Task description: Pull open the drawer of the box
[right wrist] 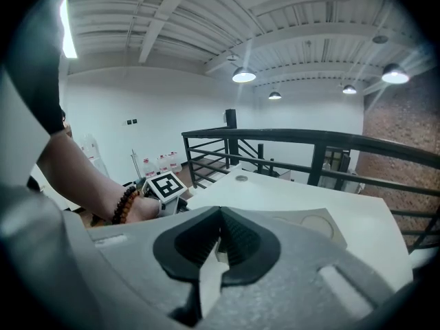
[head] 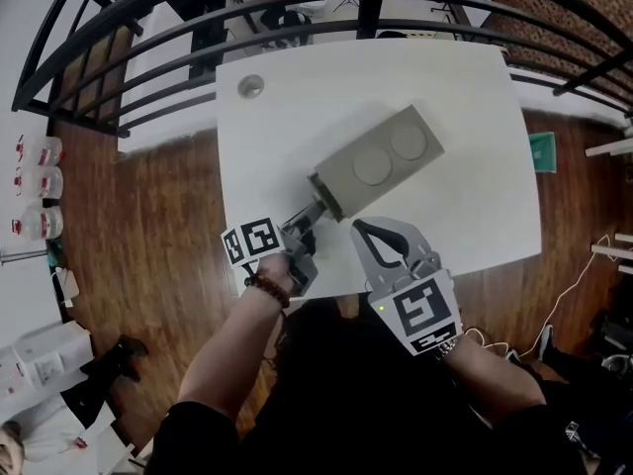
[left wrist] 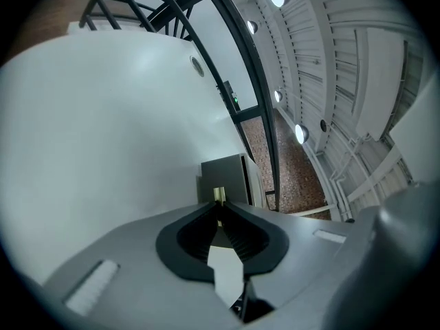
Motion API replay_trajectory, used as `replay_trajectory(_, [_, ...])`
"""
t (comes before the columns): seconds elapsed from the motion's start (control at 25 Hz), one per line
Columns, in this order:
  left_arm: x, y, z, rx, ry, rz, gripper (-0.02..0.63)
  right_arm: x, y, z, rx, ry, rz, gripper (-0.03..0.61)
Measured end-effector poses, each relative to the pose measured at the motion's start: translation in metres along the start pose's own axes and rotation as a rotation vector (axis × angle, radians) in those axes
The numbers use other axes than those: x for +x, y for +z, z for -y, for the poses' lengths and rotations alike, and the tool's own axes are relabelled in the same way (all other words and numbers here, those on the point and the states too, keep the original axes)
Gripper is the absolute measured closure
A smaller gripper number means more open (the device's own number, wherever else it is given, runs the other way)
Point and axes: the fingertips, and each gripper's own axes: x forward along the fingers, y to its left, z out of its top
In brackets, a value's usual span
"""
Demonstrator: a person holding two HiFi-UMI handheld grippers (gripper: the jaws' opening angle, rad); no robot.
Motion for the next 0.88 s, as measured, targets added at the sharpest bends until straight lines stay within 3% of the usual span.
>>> replay_trajectory(0.88, [-0.103,0.005,-0.051,-0.016,0.044,0.023,0.568,0.008,0.019,-0.082,-0.022,-0.023,0.033,0.586])
